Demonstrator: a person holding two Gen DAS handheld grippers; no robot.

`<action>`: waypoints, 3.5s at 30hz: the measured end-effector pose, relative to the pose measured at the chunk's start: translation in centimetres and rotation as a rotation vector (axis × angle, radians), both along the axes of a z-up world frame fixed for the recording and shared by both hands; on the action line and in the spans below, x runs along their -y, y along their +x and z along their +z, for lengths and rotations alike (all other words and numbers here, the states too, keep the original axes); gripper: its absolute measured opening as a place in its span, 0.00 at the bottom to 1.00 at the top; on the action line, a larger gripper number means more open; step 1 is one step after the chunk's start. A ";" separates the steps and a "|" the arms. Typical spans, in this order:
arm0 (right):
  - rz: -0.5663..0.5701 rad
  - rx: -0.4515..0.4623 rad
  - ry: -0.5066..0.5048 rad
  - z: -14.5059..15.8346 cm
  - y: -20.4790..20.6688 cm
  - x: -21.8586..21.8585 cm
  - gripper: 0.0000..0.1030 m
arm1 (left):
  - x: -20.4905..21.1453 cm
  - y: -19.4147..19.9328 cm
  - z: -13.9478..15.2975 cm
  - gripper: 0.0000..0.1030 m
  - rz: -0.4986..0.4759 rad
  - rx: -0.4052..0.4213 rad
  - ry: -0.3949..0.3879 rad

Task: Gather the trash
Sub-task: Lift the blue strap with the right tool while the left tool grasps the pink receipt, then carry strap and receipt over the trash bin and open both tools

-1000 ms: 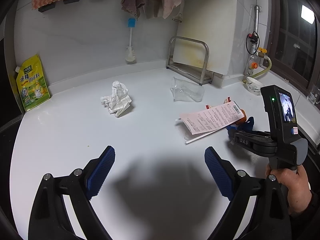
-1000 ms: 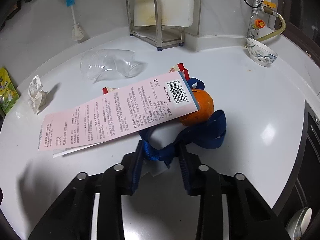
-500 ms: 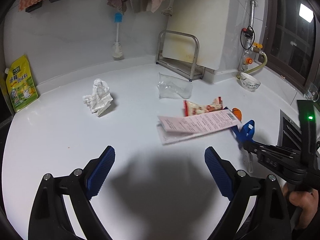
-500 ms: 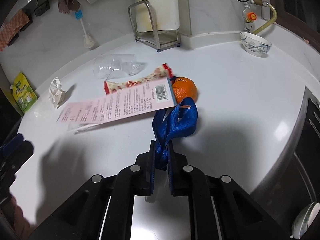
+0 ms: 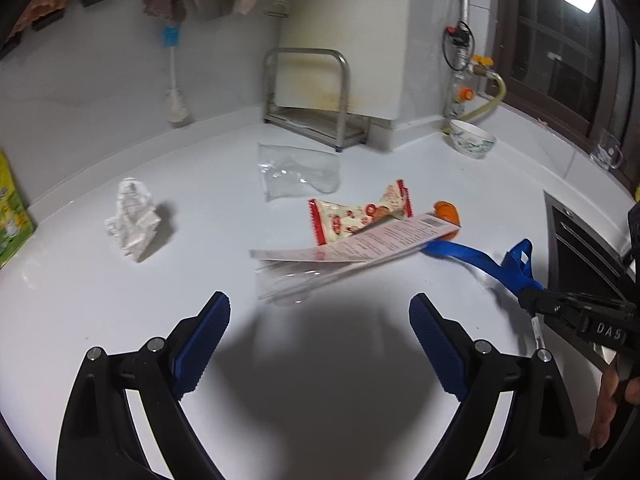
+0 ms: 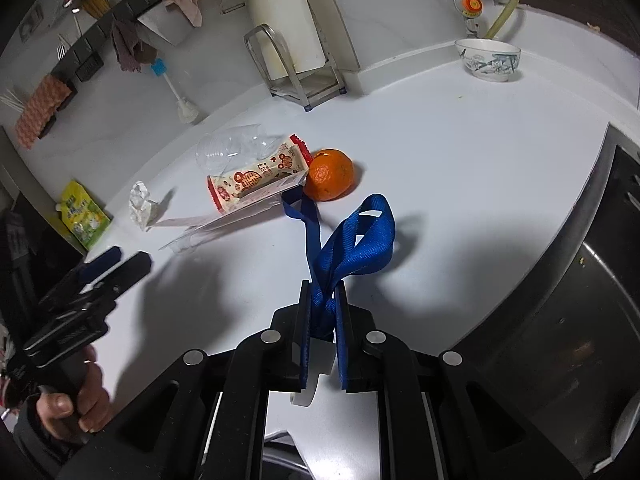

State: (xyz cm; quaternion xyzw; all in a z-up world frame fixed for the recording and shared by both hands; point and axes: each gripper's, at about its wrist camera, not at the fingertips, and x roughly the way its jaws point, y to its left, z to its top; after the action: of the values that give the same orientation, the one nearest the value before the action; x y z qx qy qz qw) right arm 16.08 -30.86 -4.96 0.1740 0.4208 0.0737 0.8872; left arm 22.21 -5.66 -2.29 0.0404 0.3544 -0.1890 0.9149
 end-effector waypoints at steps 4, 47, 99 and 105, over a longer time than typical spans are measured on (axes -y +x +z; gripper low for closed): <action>0.013 0.010 0.020 0.4 -0.8 0.7 0.10 | 0.2 0.8 -0.2 0.87 -0.048 0.012 0.007; 0.011 0.049 0.163 0.9 -6.3 1.9 0.10 | 3.9 4.5 -3.1 0.26 -0.344 -0.043 0.200; 0.061 0.090 0.131 0.1 -27.8 -7.2 0.10 | -1.4 -29.2 0.9 0.13 0.023 0.035 0.007; 0.061 0.063 0.113 -0.7 -27.7 -7.3 0.16 | -1.5 -29.4 0.3 0.13 0.039 0.029 0.019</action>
State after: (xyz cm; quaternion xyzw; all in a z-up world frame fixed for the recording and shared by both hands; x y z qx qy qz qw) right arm -11.63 -23.52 -5.65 0.2084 0.3929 0.1300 0.8862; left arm -7.18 -4.21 -2.02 0.0449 0.3438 -0.1672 0.9230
